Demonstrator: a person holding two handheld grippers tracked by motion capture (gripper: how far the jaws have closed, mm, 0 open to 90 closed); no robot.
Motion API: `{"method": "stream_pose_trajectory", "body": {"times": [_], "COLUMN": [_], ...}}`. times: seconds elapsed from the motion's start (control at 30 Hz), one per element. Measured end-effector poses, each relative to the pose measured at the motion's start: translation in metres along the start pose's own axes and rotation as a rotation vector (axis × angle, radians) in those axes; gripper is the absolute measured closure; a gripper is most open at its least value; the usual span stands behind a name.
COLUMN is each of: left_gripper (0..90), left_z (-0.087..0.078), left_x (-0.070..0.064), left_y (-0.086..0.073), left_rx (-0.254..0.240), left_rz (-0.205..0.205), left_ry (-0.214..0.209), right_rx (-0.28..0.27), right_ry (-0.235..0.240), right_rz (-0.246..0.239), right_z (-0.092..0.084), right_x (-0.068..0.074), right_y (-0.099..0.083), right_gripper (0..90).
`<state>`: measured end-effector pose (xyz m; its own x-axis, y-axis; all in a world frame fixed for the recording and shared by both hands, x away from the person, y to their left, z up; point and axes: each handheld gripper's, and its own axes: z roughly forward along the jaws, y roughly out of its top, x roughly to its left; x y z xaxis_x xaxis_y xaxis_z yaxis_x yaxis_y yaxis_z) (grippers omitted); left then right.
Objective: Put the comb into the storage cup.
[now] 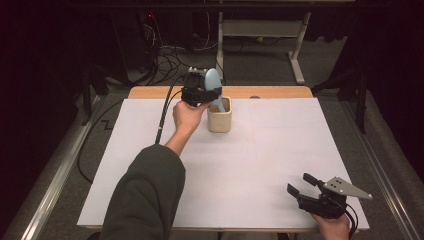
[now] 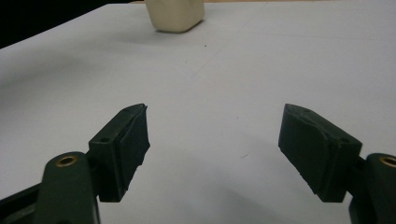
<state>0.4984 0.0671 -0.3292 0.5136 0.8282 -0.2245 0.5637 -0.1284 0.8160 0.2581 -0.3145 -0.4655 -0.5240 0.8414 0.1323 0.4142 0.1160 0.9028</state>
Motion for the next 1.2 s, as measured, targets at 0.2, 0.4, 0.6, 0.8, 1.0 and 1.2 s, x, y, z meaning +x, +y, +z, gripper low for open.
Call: {"method": "stream_pose_trajectory", "body": {"times": [0.2,0.4,0.6,0.8,1.0,1.2], "left_gripper": [48.3,48.2,48.2,48.2,48.2,48.1], "left_z": [0.002,0.005,0.008,0.01,0.013,0.015], "left_x": [0.001,0.001,0.0,0.0,-0.001,-0.002], "left_y": [-0.002,-0.005,-0.007,-0.008,-0.01,-0.011], "left_rx": [0.006,0.009,0.017,0.024,0.034,0.042], "left_rz": [0.0,-0.008,-0.004,-0.004,0.006,0.007], "left_ry": [0.001,0.006,0.008,0.013,0.018,0.021], "right_rx": [0.001,0.0,0.0,0.0,-0.001,-0.001], "right_ry": [0.001,0.004,0.006,0.007,0.008,0.008], "right_rz": [0.001,0.002,0.008,0.008,0.008,0.009], "right_z": [0.0,0.0,0.0,0.0,0.0,0.0], "right_x": [0.0,0.0,0.0,0.0,0.0,0.0], "right_y": [0.0,0.0,0.0,0.0,0.0,0.0], "right_gripper": [25.1,25.1,25.1,25.1,25.1,25.1]}}
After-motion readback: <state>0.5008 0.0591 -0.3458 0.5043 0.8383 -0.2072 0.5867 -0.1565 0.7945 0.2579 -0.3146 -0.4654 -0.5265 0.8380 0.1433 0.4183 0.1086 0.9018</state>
